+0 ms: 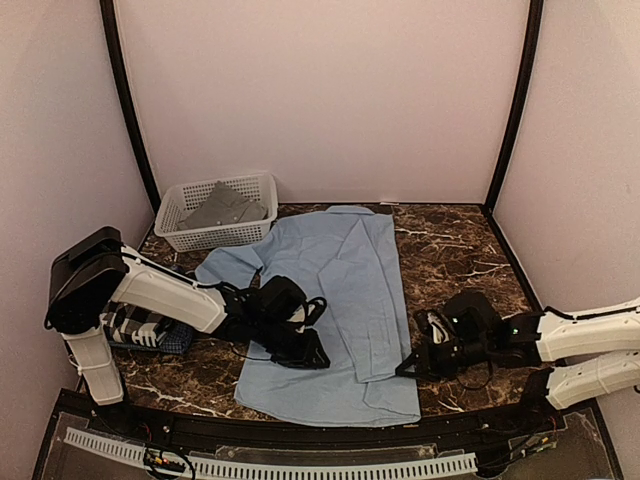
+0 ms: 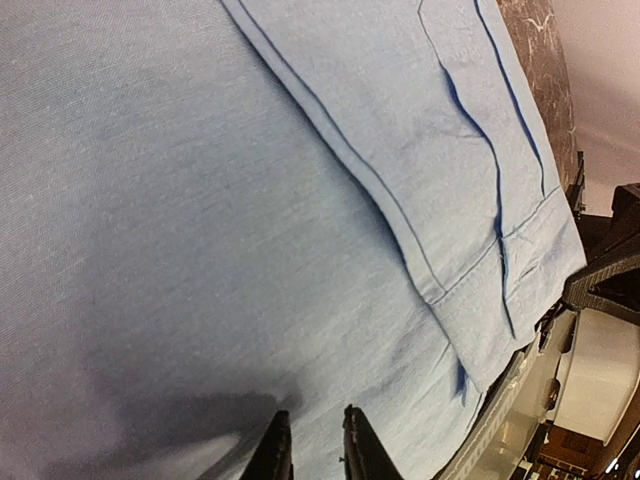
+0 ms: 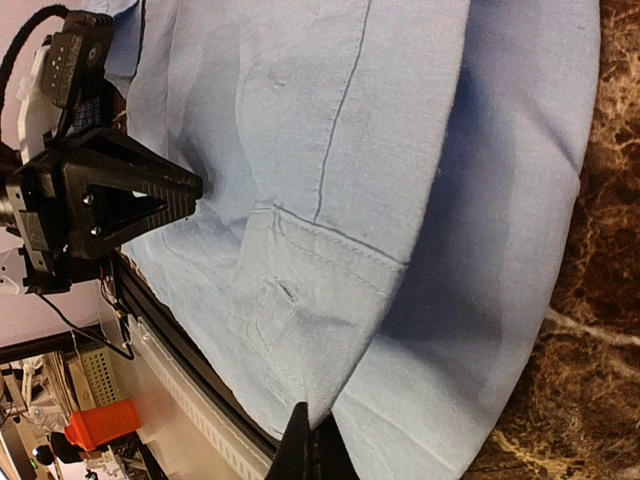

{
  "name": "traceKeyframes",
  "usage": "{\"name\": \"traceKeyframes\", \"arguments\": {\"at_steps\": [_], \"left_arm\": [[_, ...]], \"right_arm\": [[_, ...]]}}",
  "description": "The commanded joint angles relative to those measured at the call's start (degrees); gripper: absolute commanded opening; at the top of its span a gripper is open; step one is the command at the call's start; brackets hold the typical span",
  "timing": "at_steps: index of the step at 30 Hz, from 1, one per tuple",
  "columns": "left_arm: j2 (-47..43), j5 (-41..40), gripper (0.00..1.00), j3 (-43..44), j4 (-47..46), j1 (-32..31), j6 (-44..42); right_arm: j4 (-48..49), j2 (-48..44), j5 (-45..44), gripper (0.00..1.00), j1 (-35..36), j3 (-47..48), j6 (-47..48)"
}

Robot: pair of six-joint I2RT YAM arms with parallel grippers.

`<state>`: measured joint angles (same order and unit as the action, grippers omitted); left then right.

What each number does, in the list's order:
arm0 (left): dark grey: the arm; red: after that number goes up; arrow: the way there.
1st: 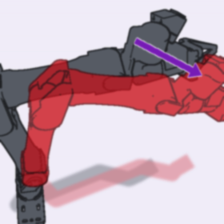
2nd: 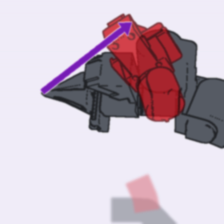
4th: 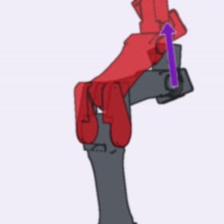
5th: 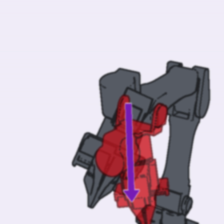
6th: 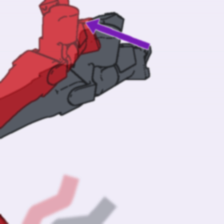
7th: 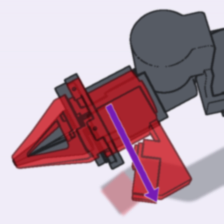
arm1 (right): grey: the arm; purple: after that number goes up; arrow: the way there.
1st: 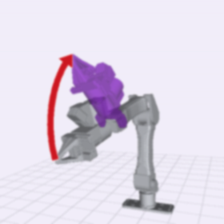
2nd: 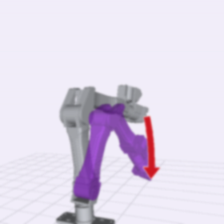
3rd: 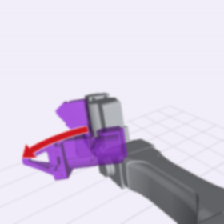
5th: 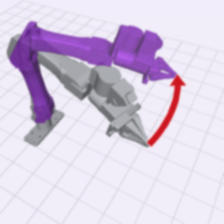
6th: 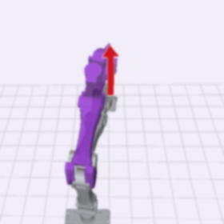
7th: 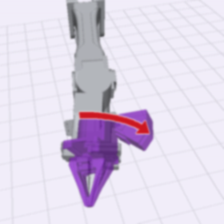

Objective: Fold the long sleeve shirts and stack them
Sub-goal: Fold the flattened shirt at the center of the board.

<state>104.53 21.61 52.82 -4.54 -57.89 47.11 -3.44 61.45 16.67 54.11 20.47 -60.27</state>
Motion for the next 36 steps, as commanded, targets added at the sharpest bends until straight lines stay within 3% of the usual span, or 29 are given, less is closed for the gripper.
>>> {"name": "traceKeyframes", "arguments": {"at_steps": [1, 10, 17, 22, 25, 29, 32, 36], "left_arm": [[-3.20, -0.32, 0.17, -0.07, 1.23, -0.12, -0.96], [-2.82, -0.38, 0.17, 0.57, 1.54, -0.12, -1.23], [-3.06, -0.60, 0.17, 0.39, 1.54, -0.14, -0.98], [-3.54, -1.11, 0.17, 0.76, 2.04, -0.13, -1.19], [-4.13, -2.91, 0.17, 1.23, 3.81, -0.17, -1.65], [-5.65, -6.05, 0.17, 2.07, 7.34, 0.39, -2.99], [-7.05, -6.76, 0.18, 1.79, 8.95, 1.45, -3.65], [-8.64, -7.33, 0.18, 1.45, 11.03, 3.04, -4.79]], "right_arm": [[-5.79, -3.80, 1.26, 0.00, 1.79, -1.66, -1.15], [-3.50, -6.46, 0.57, 0.00, 7.79, -6.49, -7.29], [-6.01, -6.55, -2.65, 0.02, 8.60, -5.42, -6.75], [-12.79, -7.62, -9.21, 0.36, 8.49, 0.68, -3.48], [-16.92, -6.97, -14.18, 0.48, 7.16, 6.36, 0.90], [-16.07, -4.01, -16.06, 0.48, 0.49, 12.00, 7.89], [-11.38, 0.47, -11.34, 0.44, -6.38, 15.36, 12.44], [-8.76, 6.09, -7.90, 0.42, -8.92, 20.31, 16.23]]}}
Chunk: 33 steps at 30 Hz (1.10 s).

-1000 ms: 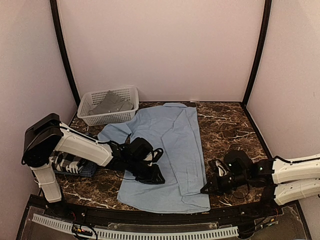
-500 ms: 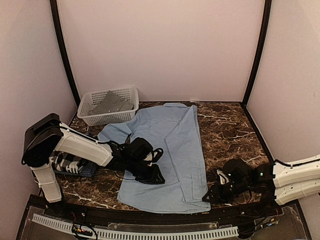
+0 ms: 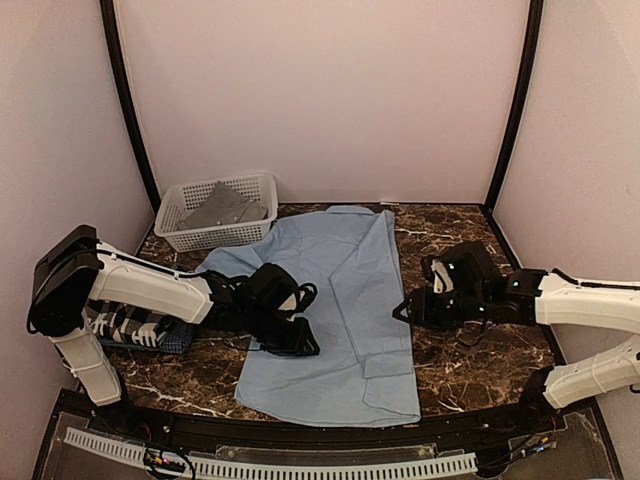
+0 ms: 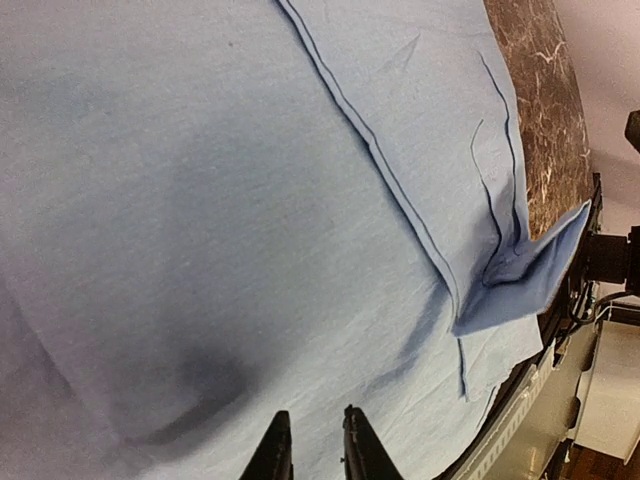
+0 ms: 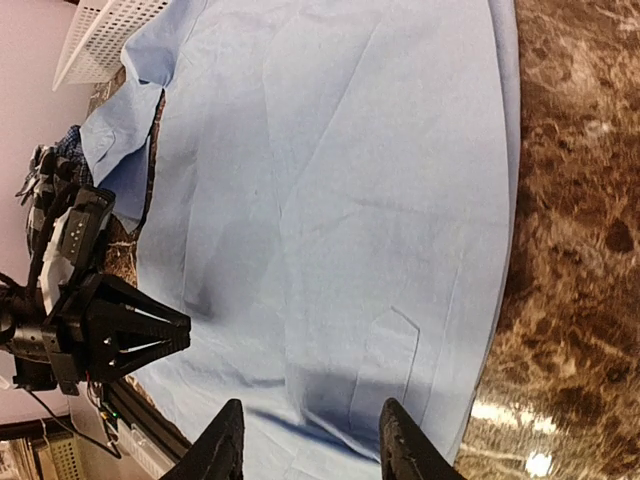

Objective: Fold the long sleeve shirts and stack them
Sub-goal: Fold the flattened shirt at the center of the board.

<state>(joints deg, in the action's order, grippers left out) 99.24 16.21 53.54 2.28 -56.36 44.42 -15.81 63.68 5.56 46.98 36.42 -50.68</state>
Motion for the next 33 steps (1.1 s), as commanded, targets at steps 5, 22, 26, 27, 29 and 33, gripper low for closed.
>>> {"name": "traceKeyframes", "arguments": {"at_steps": [5, 22, 26, 27, 29, 33], "left_arm": [[-4.88, -2.15, 0.18, 0.59, 5.61, 2.42, -2.97], [-4.04, -3.04, 0.18, 2.79, 7.62, 5.51, -4.47], [-4.75, -3.91, 0.18, 3.24, 8.92, 6.27, -5.05], [-4.93, -3.97, 0.18, 3.29, 9.53, 6.48, -5.18], [-5.26, -4.15, 0.17, 3.33, 10.45, 6.65, -5.38], [-6.59, -4.56, 0.18, 2.86, 12.27, 6.77, -5.47]], "right_arm": [[3.91, 4.53, 4.30, 0.41, -1.89, 2.64, 7.42], [23.31, 35.22, 14.41, 0.21, -19.23, 22.82, 13.64], [24.04, 46.86, 17.00, 0.18, -21.64, 32.43, 13.45], [23.81, 49.27, 17.31, 0.17, -22.13, 34.83, 13.30], [23.56, 53.87, 18.38, 0.15, -23.16, 39.07, 12.81], [23.75, 62.10, 20.34, 0.14, -26.13, 46.71, 10.93]]}}
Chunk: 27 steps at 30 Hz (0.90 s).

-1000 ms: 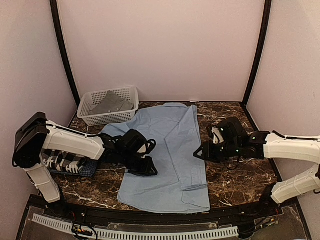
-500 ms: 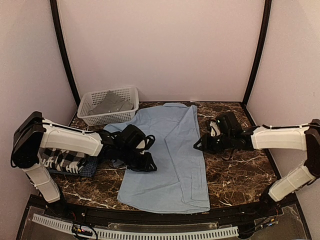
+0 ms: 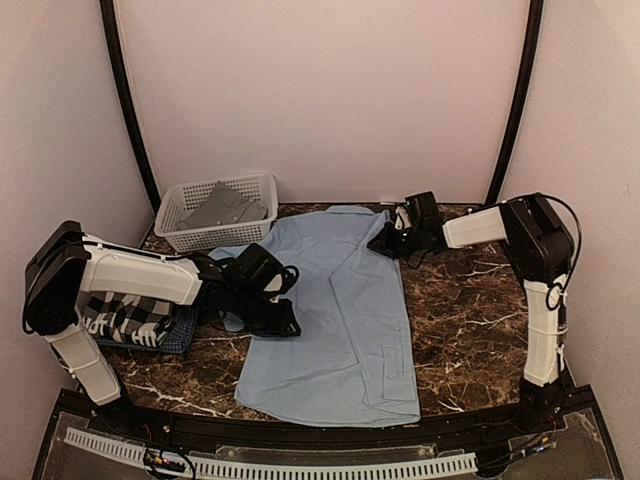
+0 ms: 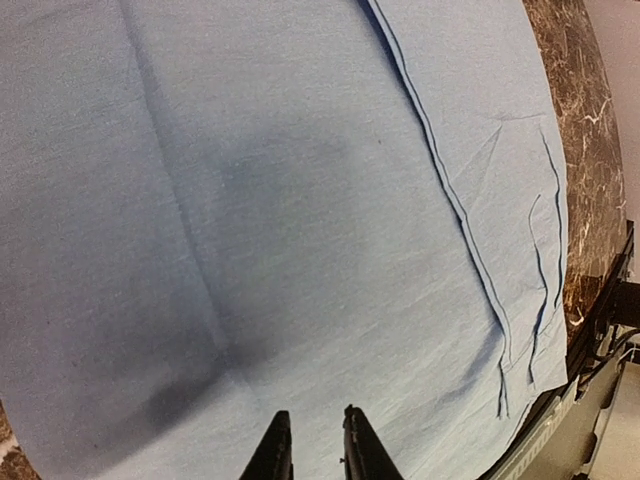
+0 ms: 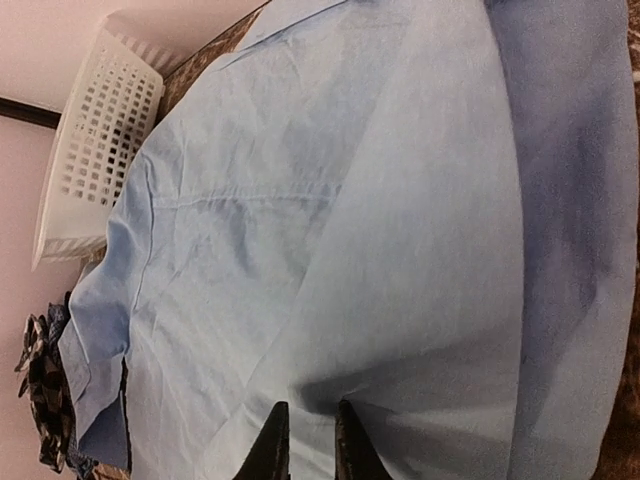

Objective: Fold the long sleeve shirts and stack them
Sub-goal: Fold the flattened shirt at the center of the board.

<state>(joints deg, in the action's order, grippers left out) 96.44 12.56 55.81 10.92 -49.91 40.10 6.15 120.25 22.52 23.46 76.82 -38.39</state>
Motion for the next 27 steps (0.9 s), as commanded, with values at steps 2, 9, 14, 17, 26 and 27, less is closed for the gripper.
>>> {"name": "traceKeyframes", "arguments": {"at_steps": [2, 9, 14, 17, 26, 27], "left_arm": [[-4.40, -1.05, 0.18, 0.05, 4.27, 0.37, -1.16], [-4.44, -0.78, 0.18, -3.04, 2.73, 0.27, -1.95], [-0.84, -1.05, 0.17, -4.08, 1.72, -1.02, -2.19], [2.47, -1.69, 0.17, -2.85, 1.84, -2.77, -1.68], [7.48, -3.27, 0.17, 0.88, 1.88, -7.45, 2.28], [8.04, -3.34, 0.17, 1.23, 1.99, -7.68, 2.64]], "right_arm": [[1.28, 9.73, 5.40, 0.14, -4.11, 11.71, -2.66], [-1.21, 20.08, 7.34, 0.14, -4.92, 22.30, -7.31], [-2.68, 21.50, 5.05, 0.14, -5.45, 23.95, -9.07], [-2.76, 22.21, 4.04, 0.17, -6.47, 24.80, -10.80], [-4.86, 28.46, 6.54, 0.21, -9.93, 33.05, -15.86], [-5.71, 28.88, 6.38, 0.21, -10.14, 34.03, -15.61]]}}
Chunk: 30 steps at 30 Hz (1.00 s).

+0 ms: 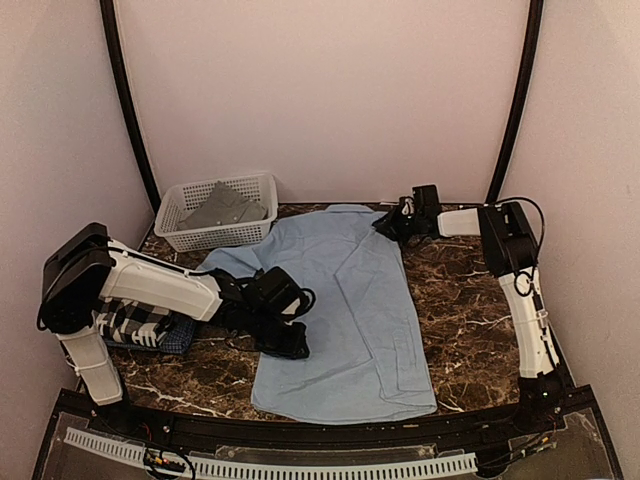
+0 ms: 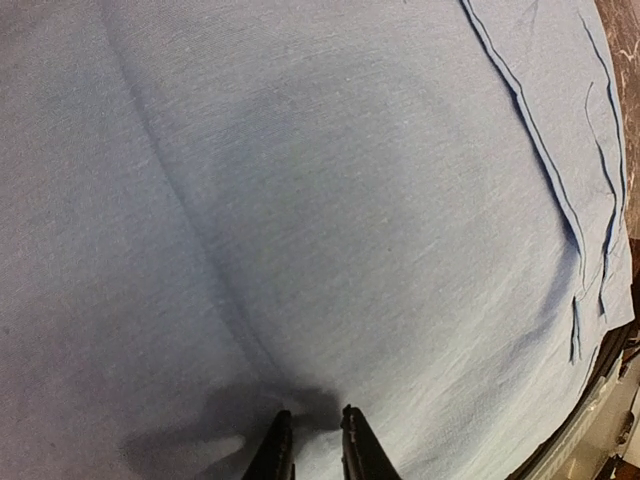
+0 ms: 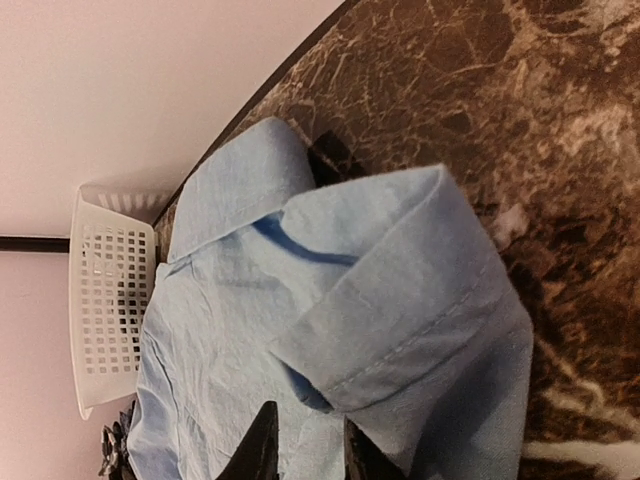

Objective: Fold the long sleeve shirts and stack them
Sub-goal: Fold the flattened shirt at the center of the board.

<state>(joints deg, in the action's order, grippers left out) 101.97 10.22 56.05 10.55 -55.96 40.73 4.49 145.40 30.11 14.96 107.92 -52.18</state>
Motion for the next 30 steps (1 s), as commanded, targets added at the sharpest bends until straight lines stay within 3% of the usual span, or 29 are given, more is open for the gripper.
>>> {"name": "traceKeyframes", "arguments": {"at_steps": [1, 17, 25, 30], "left_arm": [[2.79, -1.12, 0.17, 1.98, 2.66, -2.20, 2.09], [13.79, 3.65, 0.16, 17.26, 5.62, -10.64, 3.15], [13.05, 0.48, 0.17, 21.78, 9.16, -11.54, 3.79], [7.66, -3.29, 0.21, 22.43, 10.36, -11.03, 4.91]], "right_arm": [[-4.27, 3.95, -1.38, 0.20, -1.86, 3.41, -1.43], [1.01, -6.80, -0.75, 0.20, -11.72, -14.88, 2.92], [-3.26, -10.07, 3.31, 0.40, -11.81, -12.00, 9.08], [-7.59, -16.62, -0.58, 0.48, -10.14, -12.15, 14.91]]}}
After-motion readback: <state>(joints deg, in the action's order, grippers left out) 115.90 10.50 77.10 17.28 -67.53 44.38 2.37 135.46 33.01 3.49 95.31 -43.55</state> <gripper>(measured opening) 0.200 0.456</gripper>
